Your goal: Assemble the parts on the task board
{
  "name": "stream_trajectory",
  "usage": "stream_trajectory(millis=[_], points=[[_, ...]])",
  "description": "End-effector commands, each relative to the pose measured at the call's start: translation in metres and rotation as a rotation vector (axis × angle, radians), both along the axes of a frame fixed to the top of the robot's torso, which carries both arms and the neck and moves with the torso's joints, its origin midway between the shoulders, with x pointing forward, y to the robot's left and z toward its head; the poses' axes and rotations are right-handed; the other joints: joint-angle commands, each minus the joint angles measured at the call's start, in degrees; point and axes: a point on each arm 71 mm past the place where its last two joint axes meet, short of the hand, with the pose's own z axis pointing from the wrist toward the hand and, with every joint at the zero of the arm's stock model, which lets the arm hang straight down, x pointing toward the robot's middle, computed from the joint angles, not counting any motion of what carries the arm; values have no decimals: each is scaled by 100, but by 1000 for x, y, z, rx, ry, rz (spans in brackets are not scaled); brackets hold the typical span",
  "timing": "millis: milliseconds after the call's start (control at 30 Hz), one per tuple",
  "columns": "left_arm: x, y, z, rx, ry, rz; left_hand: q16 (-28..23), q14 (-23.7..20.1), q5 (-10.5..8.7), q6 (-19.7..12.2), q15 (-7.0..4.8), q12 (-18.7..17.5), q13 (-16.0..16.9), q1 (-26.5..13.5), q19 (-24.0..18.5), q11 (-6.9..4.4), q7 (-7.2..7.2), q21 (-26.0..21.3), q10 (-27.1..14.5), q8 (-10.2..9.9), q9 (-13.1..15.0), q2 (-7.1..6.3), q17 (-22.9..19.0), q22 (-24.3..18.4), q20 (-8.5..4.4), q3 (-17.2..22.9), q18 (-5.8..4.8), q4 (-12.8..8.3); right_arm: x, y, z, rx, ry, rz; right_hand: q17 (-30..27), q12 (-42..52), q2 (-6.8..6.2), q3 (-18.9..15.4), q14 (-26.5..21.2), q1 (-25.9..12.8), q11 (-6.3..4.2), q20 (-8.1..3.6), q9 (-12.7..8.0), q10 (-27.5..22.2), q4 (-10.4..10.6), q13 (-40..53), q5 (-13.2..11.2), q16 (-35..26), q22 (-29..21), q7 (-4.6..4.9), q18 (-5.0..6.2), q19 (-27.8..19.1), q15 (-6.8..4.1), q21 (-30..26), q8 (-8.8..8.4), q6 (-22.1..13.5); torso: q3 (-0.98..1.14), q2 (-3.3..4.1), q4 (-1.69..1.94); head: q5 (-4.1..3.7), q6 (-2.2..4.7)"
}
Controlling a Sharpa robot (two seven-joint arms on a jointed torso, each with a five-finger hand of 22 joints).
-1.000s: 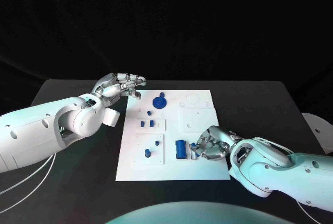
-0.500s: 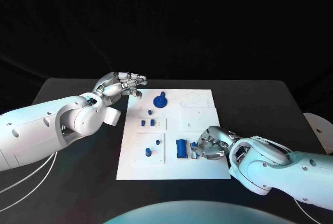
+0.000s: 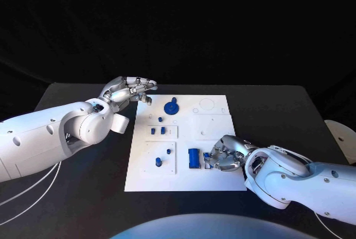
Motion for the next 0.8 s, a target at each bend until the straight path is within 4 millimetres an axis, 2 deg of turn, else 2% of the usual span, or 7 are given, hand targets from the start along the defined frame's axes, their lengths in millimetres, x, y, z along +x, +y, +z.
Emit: stream_trajectory(millis=[33,333,433,500,800], points=[[-1,-2,1,-12,1,-16,29,-46,20,30,-1,28,-5,-44,-26,13,17,-19,-34,28,-10,17,-5,-5,20,-5,64,45,-2,0,-1,-11,18,12,1383,52,-6,-39,581,-55,22,-4,-3,266,8,834,-28,28,1310,4,-63,332,0,22,-22,36,-4,-4,-1,-4,2],[-1,-2,1,-12,2,-15,31,-48,25,27,-1,33,-7,-46,-27,13,16,-20,-40,29,-12,19,-6,-8,20,-7,64,49,-3,0,-1,-9,17,12,1384,62,-6,-153,581,-222,21,-7,-27,273,109,846,-93,28,1312,3,-64,334,-3,27,-38,74,-8,-2,1,-12,17],[-1,-2,1,-12,2,-15,33,-50,28,26,0,36,-7,-49,-28,13,16,-21,-45,30,-14,21,-7,-11,21,-10,64,54,-3,1,0,-4,12,10,1387,60,-25,-504,582,-477,21,-7,-58,275,270,854,-178,30,1312,-1,-64,335,-4,29,-63,112,-6,-1,6,-15,20],[-1,-2,1,-12,2,-15,33,-50,28,26,0,36,-7,-49,-28,13,16,-21,-45,30,-14,21,-7,-11,21,-10,64,54,-3,1,0,-3,10,11,1394,62,131,-983,583,-612,13,-11,-79,279,282,863,-124,32,1313,-11,-65,337,-9,33,-81,141,-5,0,5,-22,25],[0,0,0,-9,3,-10,33,-52,30,25,0,39,-8,-53,-29,13,17,-22,-48,30,-15,21,-8,-13,21,-13,64,59,-3,1,1,-2,6,11,1398,62,179,-1186,584,-645,13,-12,-91,281,295,868,-117,34,1315,-11,-66,339,-10,38,-92,152,-3,-2,4,-13,20]])
